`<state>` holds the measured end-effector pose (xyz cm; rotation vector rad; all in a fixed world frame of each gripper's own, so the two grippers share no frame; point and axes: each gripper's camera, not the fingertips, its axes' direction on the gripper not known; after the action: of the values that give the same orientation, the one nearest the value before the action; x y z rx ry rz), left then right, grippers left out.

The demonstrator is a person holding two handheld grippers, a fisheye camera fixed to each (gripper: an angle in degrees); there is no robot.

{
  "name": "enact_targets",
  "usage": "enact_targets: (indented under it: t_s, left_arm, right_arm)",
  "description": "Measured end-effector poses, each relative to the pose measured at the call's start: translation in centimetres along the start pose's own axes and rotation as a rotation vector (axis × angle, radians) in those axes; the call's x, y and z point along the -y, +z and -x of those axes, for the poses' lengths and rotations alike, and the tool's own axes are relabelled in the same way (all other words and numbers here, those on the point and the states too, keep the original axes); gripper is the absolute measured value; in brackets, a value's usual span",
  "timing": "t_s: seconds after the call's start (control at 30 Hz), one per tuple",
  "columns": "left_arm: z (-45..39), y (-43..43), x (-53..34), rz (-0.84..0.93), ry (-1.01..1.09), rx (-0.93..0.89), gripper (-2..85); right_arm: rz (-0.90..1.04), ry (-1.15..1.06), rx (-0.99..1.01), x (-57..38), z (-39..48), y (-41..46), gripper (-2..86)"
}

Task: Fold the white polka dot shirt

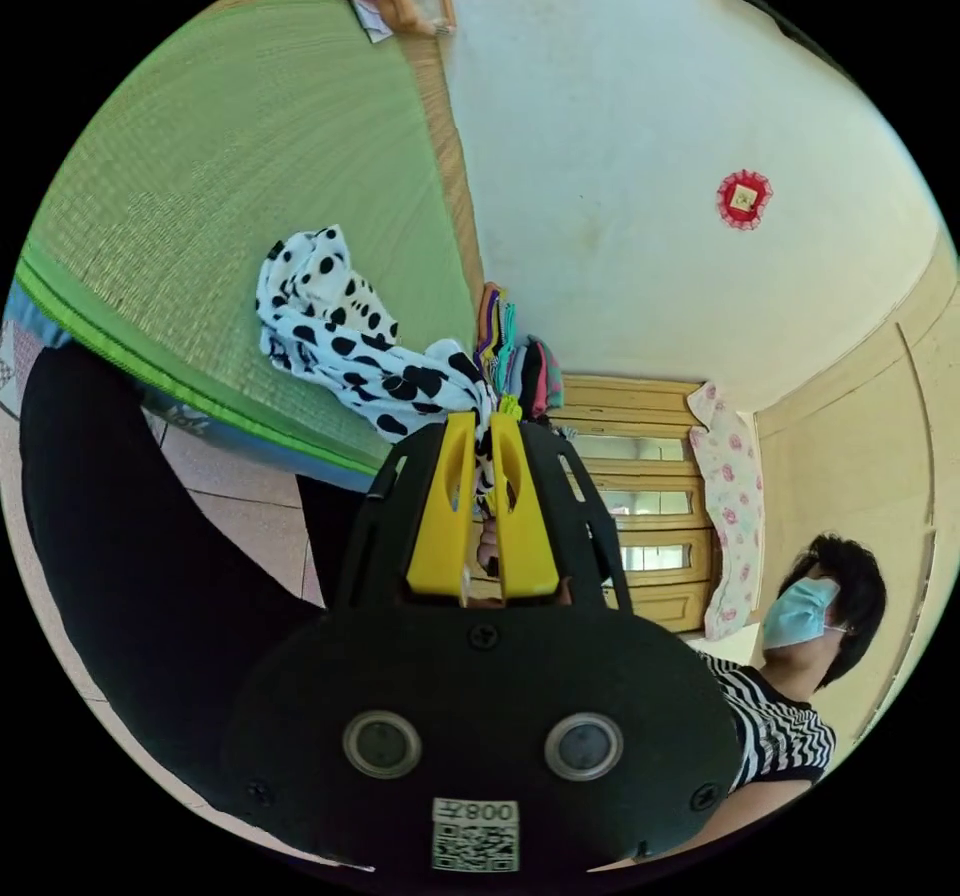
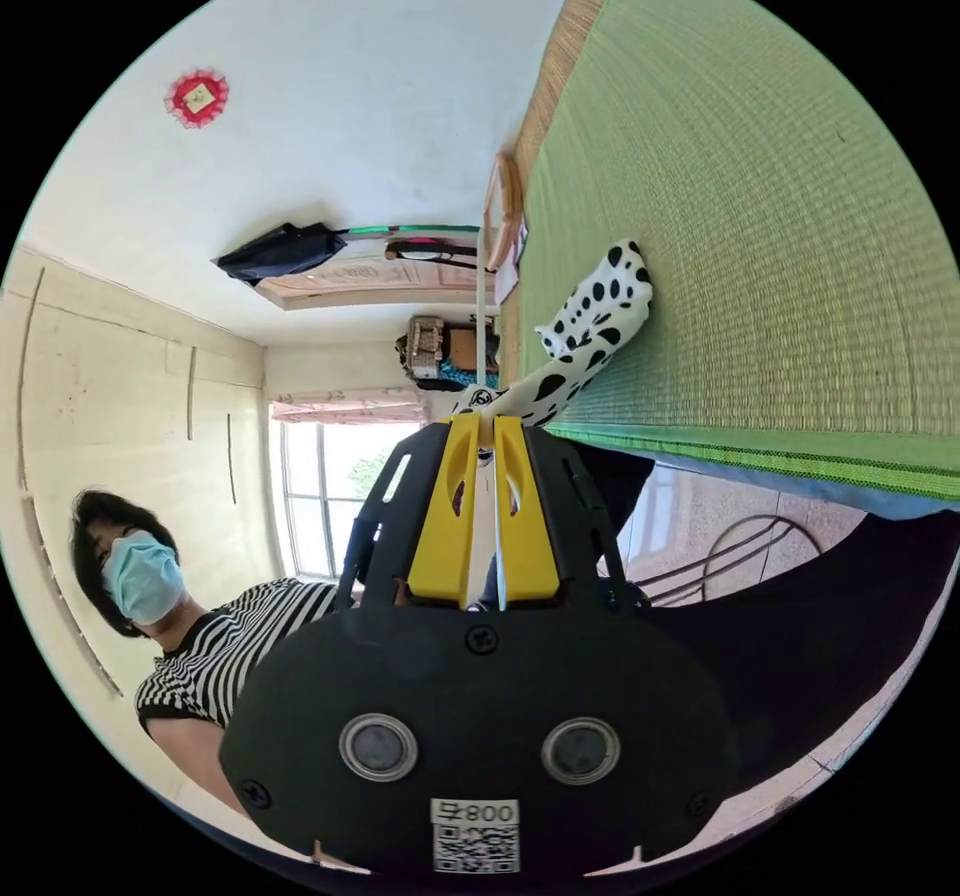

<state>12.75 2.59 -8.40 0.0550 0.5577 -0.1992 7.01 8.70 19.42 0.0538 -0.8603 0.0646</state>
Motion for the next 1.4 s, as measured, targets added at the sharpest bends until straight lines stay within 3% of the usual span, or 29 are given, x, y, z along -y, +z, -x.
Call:
enact_targets:
  t_s: [0.37,0.63,0.9,1.1,1.27,1.4]
  left_arm:
    - [-17.6,8.3,9.0,0.177,0.07,-0.075,2.5]
    - [-33.6,19.2,18.5,0.271,0.153,-0.067,2.6]
    - [-56.5,35.3,28.3,0.286,0.318,-0.135,2.5]
    - [-73.8,47.2,29.9,0.369,0.531,-0.171,2.4]
    - [-78.6,57.3,26.7,0.527,0.604,-0.114,2.4]
    - [-76.2,64.9,22.3,0.737,0.471,0.017,2.5]
  right_arm:
    - [-0.217,-0.105,0.029,-2.9,-2.3,-16.5,2.0]
    - [-0.333,-0.204,-0.068,2.7,-1.6,-31.8,2.1]
    - [-0.451,-0.331,-0.159,10.1,3.5,-50.1,2.1]
    - [-0.565,-0.407,-0.309,10.3,7.1,-64.7,2.0]
    - [-0.681,-0.318,-0.399,4.4,0.6,-75.1,2.1]
    - [-0.759,-0.048,-0.377,-1.9,-11.8,-81.8,2.0]
